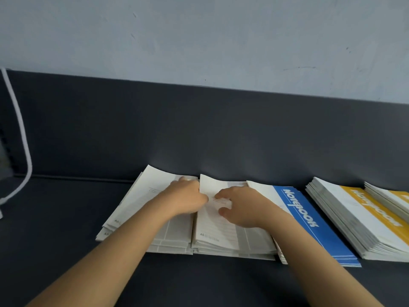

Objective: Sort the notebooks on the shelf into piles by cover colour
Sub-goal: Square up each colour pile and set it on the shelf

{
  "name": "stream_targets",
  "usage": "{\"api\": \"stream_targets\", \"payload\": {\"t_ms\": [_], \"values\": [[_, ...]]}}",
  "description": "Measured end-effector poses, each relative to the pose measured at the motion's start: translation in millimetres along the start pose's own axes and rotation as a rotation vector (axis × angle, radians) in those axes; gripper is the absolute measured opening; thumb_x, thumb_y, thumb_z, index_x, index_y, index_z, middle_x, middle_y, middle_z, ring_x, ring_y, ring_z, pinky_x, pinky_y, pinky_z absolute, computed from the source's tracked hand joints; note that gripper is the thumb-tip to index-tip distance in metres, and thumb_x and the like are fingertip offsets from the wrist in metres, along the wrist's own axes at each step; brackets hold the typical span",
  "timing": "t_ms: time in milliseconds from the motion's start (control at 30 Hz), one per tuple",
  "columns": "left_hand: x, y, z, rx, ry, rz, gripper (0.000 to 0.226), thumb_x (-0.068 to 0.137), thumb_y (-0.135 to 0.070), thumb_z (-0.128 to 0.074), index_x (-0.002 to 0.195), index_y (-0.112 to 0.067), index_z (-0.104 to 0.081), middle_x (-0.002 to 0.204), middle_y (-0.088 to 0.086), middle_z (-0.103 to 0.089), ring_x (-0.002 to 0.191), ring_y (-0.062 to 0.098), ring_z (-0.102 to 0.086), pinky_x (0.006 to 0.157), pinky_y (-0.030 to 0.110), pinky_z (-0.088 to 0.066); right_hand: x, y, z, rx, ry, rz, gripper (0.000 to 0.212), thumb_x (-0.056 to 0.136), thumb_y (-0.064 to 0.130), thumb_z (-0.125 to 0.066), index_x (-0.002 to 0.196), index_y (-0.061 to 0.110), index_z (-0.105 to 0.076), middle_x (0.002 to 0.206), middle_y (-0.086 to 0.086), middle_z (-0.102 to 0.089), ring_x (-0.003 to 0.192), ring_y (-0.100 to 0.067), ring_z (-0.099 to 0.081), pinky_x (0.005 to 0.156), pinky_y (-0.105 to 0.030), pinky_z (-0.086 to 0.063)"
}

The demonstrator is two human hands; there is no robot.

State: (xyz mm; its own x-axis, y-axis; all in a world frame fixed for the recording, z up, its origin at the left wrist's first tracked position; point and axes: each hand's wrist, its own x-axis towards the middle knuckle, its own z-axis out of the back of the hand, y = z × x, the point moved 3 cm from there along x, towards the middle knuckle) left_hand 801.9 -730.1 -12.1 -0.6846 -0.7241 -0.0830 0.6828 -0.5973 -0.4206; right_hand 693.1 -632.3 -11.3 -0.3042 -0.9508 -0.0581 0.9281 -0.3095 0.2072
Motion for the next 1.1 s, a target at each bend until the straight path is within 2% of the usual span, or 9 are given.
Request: {"api": "stream_targets", "payload": {"t_ms": [67,133,200,267,367,533,733,900,1100], "values": [[-1,2,2,0.13,-0.022,-0.045,0.014,0.089,-0.029,-0.044,0.076,-0.024,-0.046,0.109,0.002,-0.04,0.115,0.025,-0.038,0.084,0.034,-0.03,-2,-1,-2,0.025,-0.01,0.004,0.046,0.093,0.03,-0.05,0.139,0.031,-0.045,0.146,0.01,-0.043,0.132,-0.014,-0.041,0.105,-0.027,-0.034],[1,7,3,0.188,0.026,-0.045,0.023,0.086,-0.027,-0.045,0.105,-0.03,-0.058,0.126,0.002,-0.043,0.127,0.026,-0.032,0.088,0.035,-0.024,-3,-2,-2,0.045,-0.016,0.001,0.045,0.093,0.033,-0.05,0.138,0.031,-0.046,0.145,0.01,-0.043,0.131,-0.014,-0.042,0.104,-0.027,-0.035],[0,14,3,0.176,0.089,-0.027,0.05,0.085,-0.031,-0.048,0.134,-0.041,-0.044,0.144,-0.001,-0.035,0.135,0.022,-0.025,0.097,0.036,-0.021,-3,-3,-1,0.043,-0.02,-0.004,0.045,0.094,0.034,-0.049,0.139,0.03,-0.045,0.145,0.009,-0.044,0.131,-0.015,-0.042,0.104,-0.028,-0.035],[-1,19,3,0.187,0.115,-0.029,0.061,0.085,-0.039,-0.052,0.142,-0.05,-0.031,0.152,-0.004,-0.025,0.141,0.019,-0.019,0.105,0.036,-0.018,-3,-2,-1,0.025,-0.027,-0.006,0.044,0.095,0.035,-0.047,0.139,0.029,-0.045,0.144,0.007,-0.045,0.131,-0.016,-0.042,0.104,-0.029,-0.036],[1,22,3,0.23,0.143,-0.015,0.068,0.083,-0.045,-0.055,0.144,-0.053,-0.026,0.157,-0.005,-0.017,0.144,0.019,-0.016,0.109,0.037,-0.016,-3,-1,-1,-0.011,-0.039,-0.008,0.044,0.096,0.037,-0.045,0.139,0.028,-0.045,0.142,0.006,-0.047,0.129,-0.017,-0.044,0.102,-0.03,-0.037],[2,24,4,0.208,0.15,0.015,0.062,0.079,-0.044,-0.059,0.136,-0.053,-0.033,0.153,-0.006,-0.023,0.141,0.021,-0.022,0.112,0.039,-0.022,-3,1,-2,-0.054,-0.048,-0.008,0.045,0.097,0.038,-0.042,0.14,0.027,-0.043,0.144,0.005,-0.045,0.129,-0.019,-0.044,0.102,-0.031,-0.037],[0,27,2,0.131,0.124,0.041,0.053,0.075,-0.039,-0.062,0.122,-0.052,-0.041,0.151,-0.005,-0.022,0.143,0.018,-0.015,0.117,0.049,-0.005,-4,2,-4,-0.079,-0.053,-0.001,0.046,0.098,0.038,-0.04,0.142,0.026,-0.041,0.145,0.003,-0.044,0.13,-0.02,-0.043,0.103,-0.032,-0.037],[-3,32,0,0.186,0.14,0.046,0.066,0.069,-0.054,-0.069,0.126,-0.053,-0.036,0.152,-0.005,-0.018,0.145,0.016,-0.009,0.116,0.052,-0.002,-5,3,-4,-0.101,-0.073,0.012,0.044,0.099,0.036,-0.037,0.141,0.023,-0.043,0.141,0.0,-0.048,0.127,-0.022,-0.046,0.1,-0.032,-0.039],[0,25,-4,0.173,0.123,0.11,0.068,0.068,-0.048,-0.069,0.127,-0.052,-0.036,0.153,-0.001,-0.014,0.146,0.02,-0.006,0.115,0.057,0.002,-7,3,-6,-0.113,-0.082,0.009,0.045,0.1,0.036,-0.034,0.142,0.022,-0.041,0.141,-0.002,-0.047,0.127,-0.023,-0.045,0.1,-0.034,-0.039]]}}
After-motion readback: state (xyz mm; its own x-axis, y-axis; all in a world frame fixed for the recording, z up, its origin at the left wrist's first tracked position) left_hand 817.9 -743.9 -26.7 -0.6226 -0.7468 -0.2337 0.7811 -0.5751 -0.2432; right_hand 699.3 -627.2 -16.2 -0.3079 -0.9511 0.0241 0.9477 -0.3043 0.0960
